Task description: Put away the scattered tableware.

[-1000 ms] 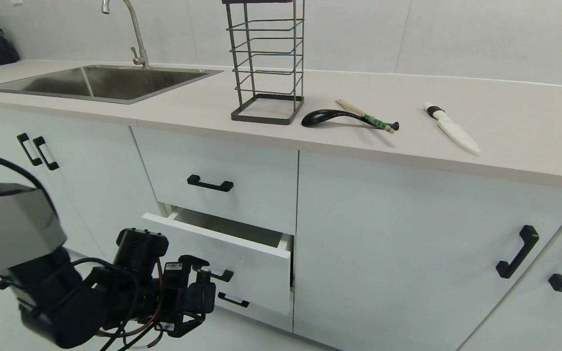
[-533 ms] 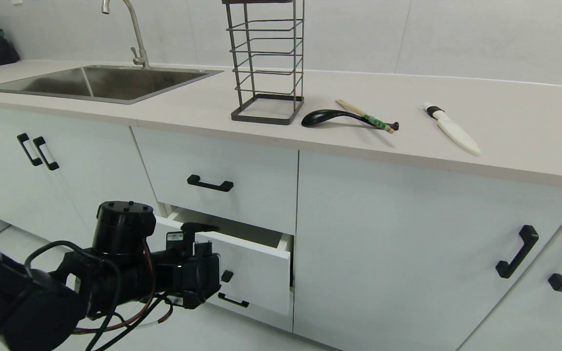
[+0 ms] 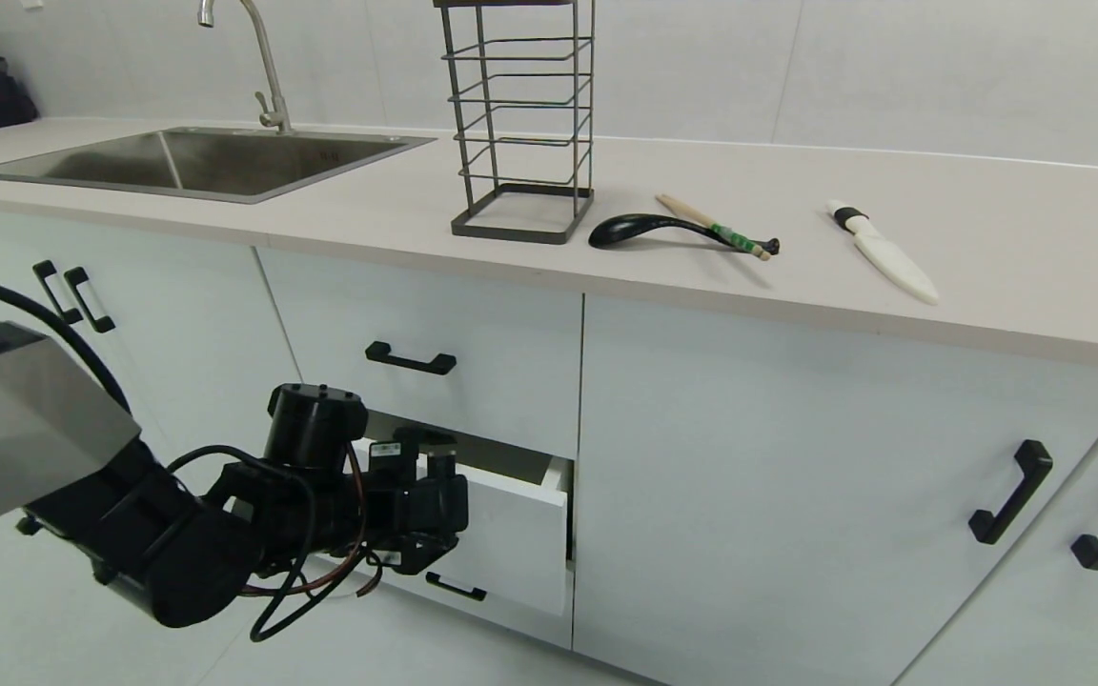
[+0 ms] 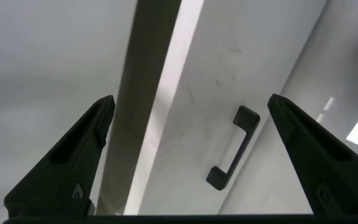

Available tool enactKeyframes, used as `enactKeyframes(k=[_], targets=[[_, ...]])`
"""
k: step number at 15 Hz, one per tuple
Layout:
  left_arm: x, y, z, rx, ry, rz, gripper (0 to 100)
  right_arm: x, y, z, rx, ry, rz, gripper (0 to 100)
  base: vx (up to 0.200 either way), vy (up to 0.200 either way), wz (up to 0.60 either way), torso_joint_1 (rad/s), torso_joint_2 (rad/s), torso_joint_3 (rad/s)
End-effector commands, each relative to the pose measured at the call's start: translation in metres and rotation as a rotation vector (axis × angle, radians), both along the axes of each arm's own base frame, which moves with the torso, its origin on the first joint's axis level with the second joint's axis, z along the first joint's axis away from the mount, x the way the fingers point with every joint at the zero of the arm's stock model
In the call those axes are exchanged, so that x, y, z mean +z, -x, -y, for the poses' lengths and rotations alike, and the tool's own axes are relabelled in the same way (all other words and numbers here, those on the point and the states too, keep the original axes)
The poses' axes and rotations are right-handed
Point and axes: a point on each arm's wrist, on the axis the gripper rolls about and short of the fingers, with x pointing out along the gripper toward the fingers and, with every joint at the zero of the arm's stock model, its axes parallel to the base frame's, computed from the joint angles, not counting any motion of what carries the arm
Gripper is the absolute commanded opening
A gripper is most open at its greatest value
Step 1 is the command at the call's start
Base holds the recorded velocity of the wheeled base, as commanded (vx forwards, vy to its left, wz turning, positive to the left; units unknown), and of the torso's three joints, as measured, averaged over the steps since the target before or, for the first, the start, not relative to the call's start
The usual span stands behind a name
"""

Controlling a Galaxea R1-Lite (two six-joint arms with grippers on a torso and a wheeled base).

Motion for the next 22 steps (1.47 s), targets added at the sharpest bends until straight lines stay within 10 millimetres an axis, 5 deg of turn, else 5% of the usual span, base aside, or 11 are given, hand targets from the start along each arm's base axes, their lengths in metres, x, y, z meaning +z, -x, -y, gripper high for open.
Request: enactKeyframes(k=[1,9,11,16,22], targets=[[-0.017,-0.013,0.004,0.003,-0.014,-0.032,100,0.000,0.000,0.000,0.000,0.000,0.001,0,0.000,0.000,0.00,0.000,0.00,0.000],[-0.033,-0.016,0.002,0.004,-0.032,-0.069,100,0.000,0.000,0.000,0.000,0.000,0.000,0,0.000,0.000,0.00,0.000,0.00,0.000],[-0.026,-0.004,-0.003,-0.004,-0.026,-0.075,100,0.000,0.000,0.000,0.000,0.000,0.000,0,0.000,0.000,0.00,0.000,0.00,0.000],[-0.012,0.061,-0.025,-0.020,-0.043,-0.126,100,0.000,0.000,0.000,0.000,0.000,0.000,0,0.000,0.000,0.00,0.000,0.00,0.000],[-0.006,0.091,-0.031,-0.046,-0.045,-0.137,100,0.000,0.000,0.000,0.000,0.000,0.000,0,0.000,0.000,0.00,0.000,0.00,0.000]])
